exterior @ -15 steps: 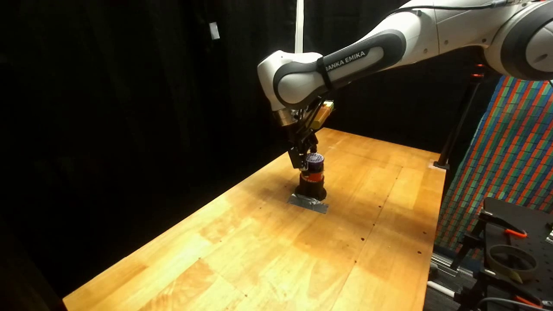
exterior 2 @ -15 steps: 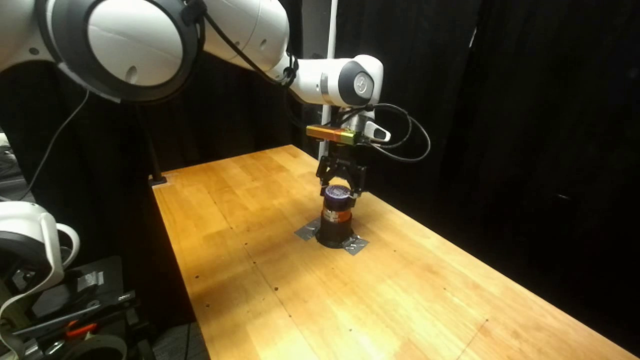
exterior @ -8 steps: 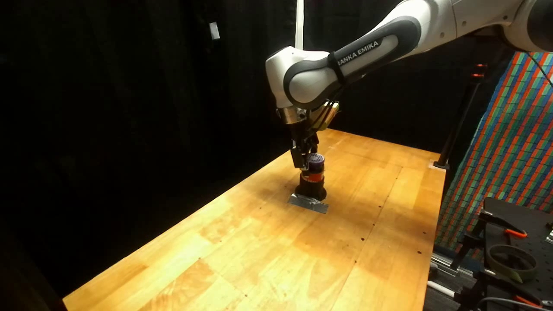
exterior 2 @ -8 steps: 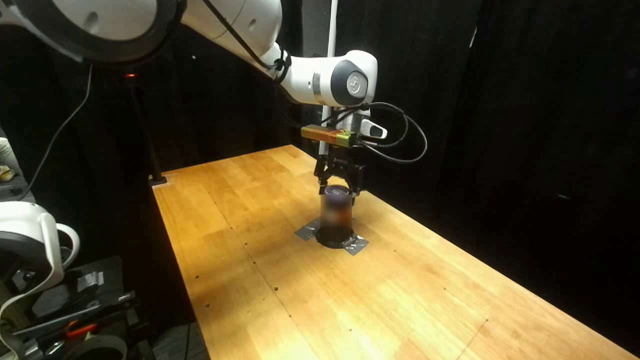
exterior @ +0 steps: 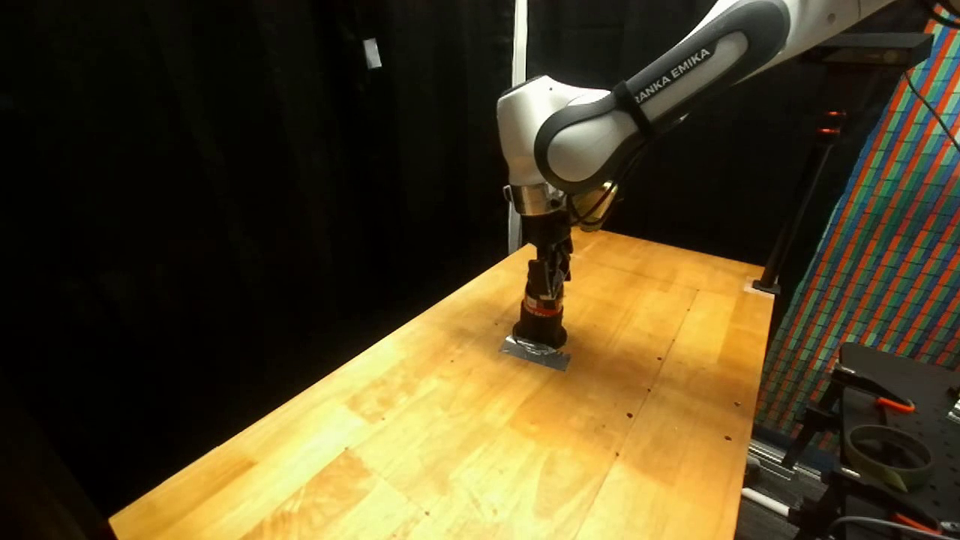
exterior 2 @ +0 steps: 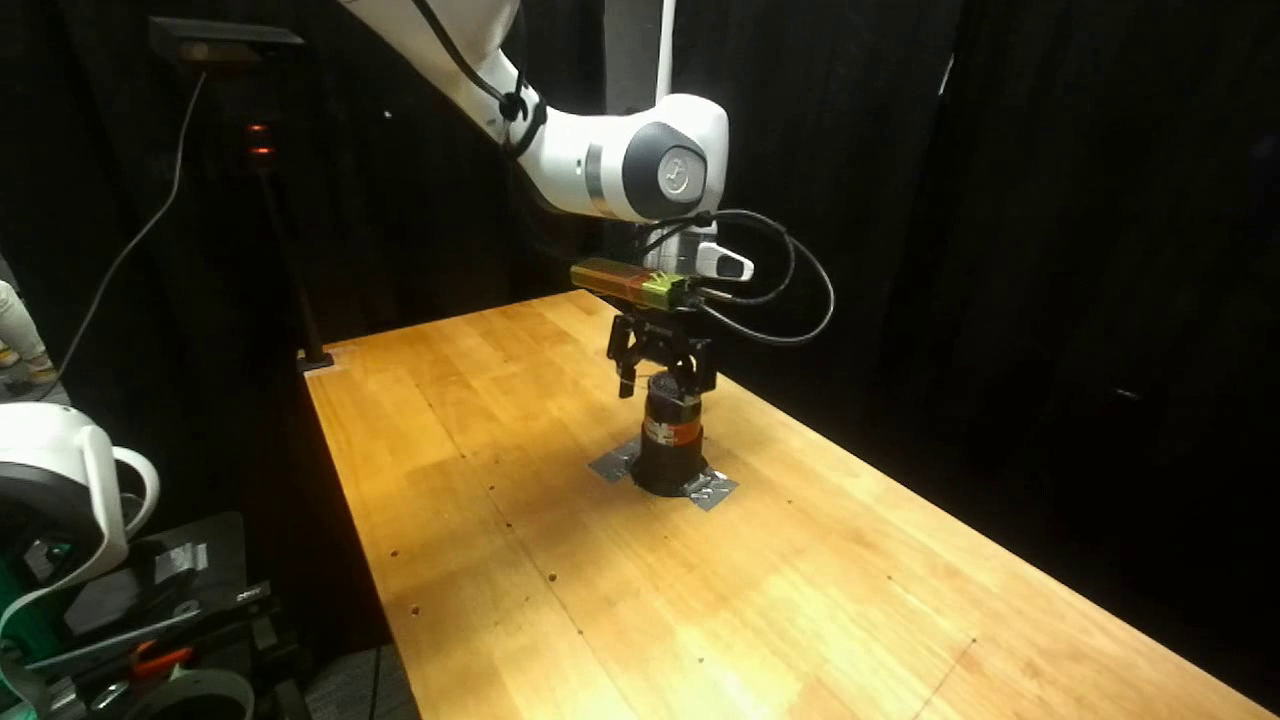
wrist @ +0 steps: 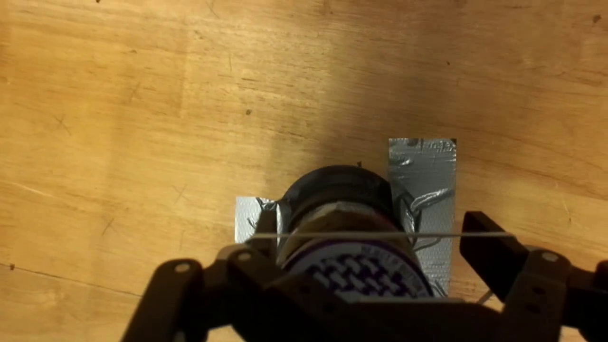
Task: Put the rubber band on the cup
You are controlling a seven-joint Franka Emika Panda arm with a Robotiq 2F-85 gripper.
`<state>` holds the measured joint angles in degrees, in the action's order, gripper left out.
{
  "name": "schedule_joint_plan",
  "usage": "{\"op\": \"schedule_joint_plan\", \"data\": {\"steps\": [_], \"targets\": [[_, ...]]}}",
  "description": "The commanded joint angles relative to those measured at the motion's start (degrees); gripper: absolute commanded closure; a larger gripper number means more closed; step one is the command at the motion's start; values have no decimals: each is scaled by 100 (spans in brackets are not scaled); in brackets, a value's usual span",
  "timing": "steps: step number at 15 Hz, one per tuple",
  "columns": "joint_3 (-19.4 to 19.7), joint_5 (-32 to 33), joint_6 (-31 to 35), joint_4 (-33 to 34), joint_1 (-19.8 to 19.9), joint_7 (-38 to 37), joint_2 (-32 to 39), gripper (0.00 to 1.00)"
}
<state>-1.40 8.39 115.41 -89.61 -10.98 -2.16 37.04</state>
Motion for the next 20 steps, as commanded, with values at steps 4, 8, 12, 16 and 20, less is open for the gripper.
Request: {"op": "schedule_joint_plan", "data": {"steps": [4,8,12,16,20], "targets": [[-99,-112,1785,-2214,97,-381,-1265,34],[-20,-23,3439,-3357,74,-686,-1763,67],[341,377,5411,-4629,-183,-1278,-2272,83],[1865,1901,7334,-5685,-1164,-2601,-2535,80],[3666,549,9111,-5949,-2696,-1024,-2057,80]]}}
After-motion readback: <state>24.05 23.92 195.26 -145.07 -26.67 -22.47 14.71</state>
